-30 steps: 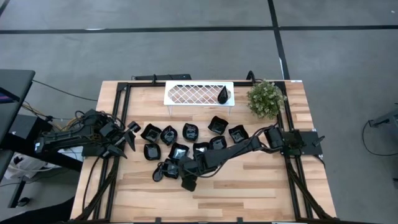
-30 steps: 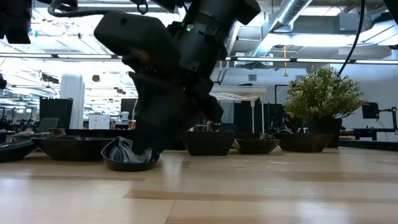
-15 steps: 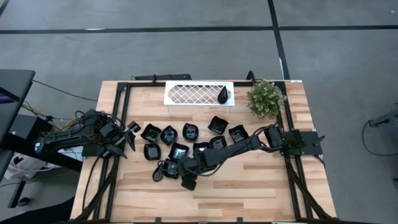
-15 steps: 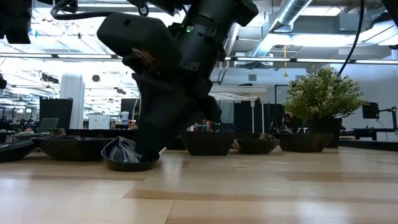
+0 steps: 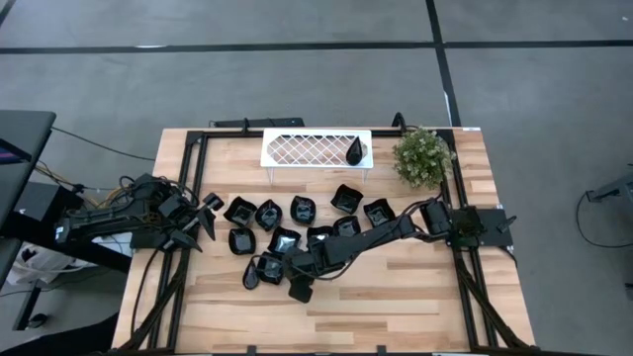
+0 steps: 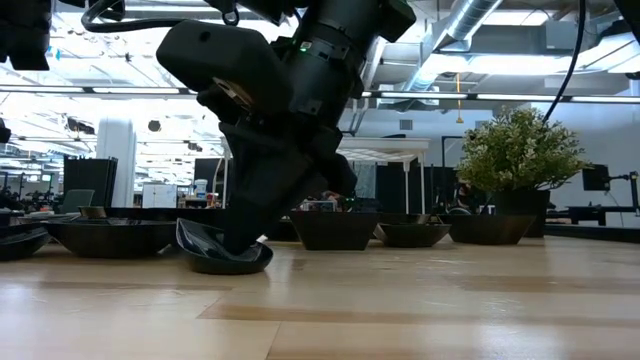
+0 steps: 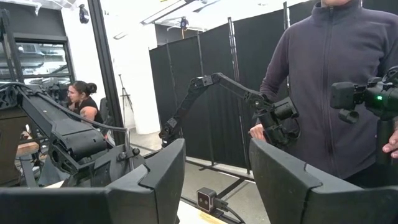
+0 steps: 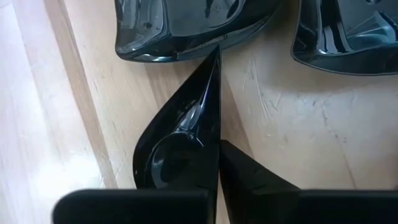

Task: Pick & Place Mini shaped plates
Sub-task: Stack the drop-shaped plate on top of the drop-shaped plate on the shelf

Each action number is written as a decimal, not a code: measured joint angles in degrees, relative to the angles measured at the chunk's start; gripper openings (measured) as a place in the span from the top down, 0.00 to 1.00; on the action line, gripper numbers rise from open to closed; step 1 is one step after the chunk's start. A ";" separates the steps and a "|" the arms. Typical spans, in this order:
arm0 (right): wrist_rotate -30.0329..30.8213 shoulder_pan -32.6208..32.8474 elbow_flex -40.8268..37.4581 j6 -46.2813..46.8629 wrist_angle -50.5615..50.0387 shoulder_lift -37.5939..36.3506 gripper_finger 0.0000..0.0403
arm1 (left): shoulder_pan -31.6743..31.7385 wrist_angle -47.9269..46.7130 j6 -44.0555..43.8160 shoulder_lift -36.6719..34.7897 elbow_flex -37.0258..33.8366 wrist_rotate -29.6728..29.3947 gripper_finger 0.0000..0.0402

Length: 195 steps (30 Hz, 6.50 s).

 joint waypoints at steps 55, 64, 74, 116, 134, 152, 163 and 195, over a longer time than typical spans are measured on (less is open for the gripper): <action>-15.26 -15.78 33.73 -9.69 -42.82 -5.89 1.00 | 0.00 0.00 0.00 0.00 0.00 0.00 0.55; -2.92 -21.09 33.77 -1.85 -52.23 -15.04 1.00 | 0.00 0.28 0.00 0.20 0.00 -0.02 0.55; 6.16 -27.04 33.75 11.24 -57.41 -23.92 1.00 | -0.02 0.42 0.00 0.33 0.00 -0.02 0.55; 17.74 -37.55 14.00 18.45 -54.49 -24.35 1.00 | 0.00 1.03 0.20 0.33 0.00 -0.02 0.55; 13.96 -42.78 7.96 10.11 -47.16 -26.08 1.00 | 0.00 1.05 0.19 0.33 0.00 0.00 0.55; 11.82 -41.84 -12.49 8.42 -25.31 -44.89 1.00 | -0.01 1.05 0.17 0.33 0.00 0.00 0.55; 9.72 -40.34 -30.09 12.57 -10.28 -54.48 1.00 | -0.01 1.31 0.20 0.33 0.00 0.00 0.55; 10.70 -42.03 -22.88 15.18 -15.50 -46.02 1.00 | 0.00 2.57 7.53 0.36 0.00 -0.02 0.55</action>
